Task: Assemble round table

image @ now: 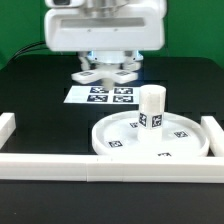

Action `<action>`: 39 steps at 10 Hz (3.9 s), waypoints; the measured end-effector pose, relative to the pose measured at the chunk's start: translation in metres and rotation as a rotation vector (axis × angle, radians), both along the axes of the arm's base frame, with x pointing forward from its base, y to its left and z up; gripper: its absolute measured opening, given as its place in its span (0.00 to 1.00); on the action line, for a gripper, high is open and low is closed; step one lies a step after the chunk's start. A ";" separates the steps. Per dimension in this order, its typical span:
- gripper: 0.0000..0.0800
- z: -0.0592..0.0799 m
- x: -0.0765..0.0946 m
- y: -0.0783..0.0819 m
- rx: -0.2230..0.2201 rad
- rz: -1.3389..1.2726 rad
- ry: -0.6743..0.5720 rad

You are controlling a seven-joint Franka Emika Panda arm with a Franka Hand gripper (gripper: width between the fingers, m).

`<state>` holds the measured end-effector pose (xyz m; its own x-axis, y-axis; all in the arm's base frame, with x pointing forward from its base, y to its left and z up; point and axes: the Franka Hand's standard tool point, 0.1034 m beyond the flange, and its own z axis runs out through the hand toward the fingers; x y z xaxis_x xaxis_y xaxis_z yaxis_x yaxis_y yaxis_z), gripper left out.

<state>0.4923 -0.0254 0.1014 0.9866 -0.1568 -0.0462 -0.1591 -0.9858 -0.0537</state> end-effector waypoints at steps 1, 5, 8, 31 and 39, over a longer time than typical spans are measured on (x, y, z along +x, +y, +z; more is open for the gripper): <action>0.56 0.008 0.013 0.019 0.006 -0.023 0.008; 0.56 0.009 0.021 0.027 0.008 -0.028 0.015; 0.56 0.032 0.033 0.043 0.007 0.025 0.008; 0.56 0.025 0.066 0.059 -0.010 0.187 -0.056; 0.56 0.007 0.062 0.063 -0.013 0.194 -0.032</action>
Offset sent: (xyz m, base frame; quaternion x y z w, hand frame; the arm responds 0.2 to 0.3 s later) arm 0.0000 0.0000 0.0000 0.0000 0.0000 0.0000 1.0000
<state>0.5540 0.0379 0.1088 0.9993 0.0363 -0.0132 0.0357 -0.9984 -0.0429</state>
